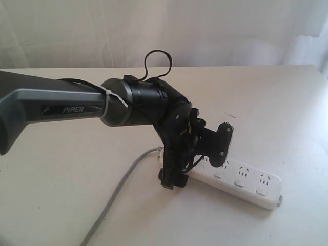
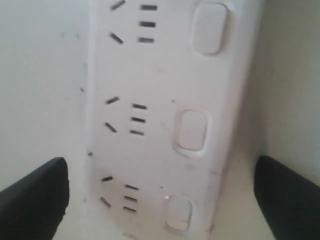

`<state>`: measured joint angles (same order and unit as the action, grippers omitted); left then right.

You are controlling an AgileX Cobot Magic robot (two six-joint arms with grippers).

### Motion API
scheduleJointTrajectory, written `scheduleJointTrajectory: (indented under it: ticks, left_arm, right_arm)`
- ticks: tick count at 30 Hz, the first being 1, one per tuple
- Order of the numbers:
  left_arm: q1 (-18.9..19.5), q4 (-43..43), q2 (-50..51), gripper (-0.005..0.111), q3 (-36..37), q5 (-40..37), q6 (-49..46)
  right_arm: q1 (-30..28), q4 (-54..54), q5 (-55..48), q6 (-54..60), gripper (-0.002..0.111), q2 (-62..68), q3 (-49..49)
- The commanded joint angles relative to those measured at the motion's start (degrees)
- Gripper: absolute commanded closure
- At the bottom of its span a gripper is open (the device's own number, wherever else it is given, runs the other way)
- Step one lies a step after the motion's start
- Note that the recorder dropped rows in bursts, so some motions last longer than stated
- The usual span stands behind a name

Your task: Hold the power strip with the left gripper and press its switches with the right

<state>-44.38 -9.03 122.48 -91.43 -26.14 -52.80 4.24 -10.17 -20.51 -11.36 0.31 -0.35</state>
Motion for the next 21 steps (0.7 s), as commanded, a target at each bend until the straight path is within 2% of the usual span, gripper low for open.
scheduleJointTrajectory:
  ticks: [1,5,15,21]
  left_arm:
    - [0.3,5.56,2.23,0.002,1.39,-13.48,-5.34]
    - [0.3,5.51,2.23,0.002,1.39,-15.33,-7.66]
    - [0.3,5.47,2.23,0.002,1.39,-13.58,-3.62]
    - [0.3,-0.96,2.23,0.002,-1.45,-14.7,0.6]
  right_arm:
    - [-0.26,-0.1,0.35,-0.01,0.108,-0.31,0.35]
    - [-0.26,-0.1,0.35,-0.01,0.108,-0.31,0.35]
    - [-0.26,-0.1,0.35,-0.01,0.108,-0.31,0.35]
    - [-0.26,-0.1,0.35,-0.01,0.108,-0.31,0.35]
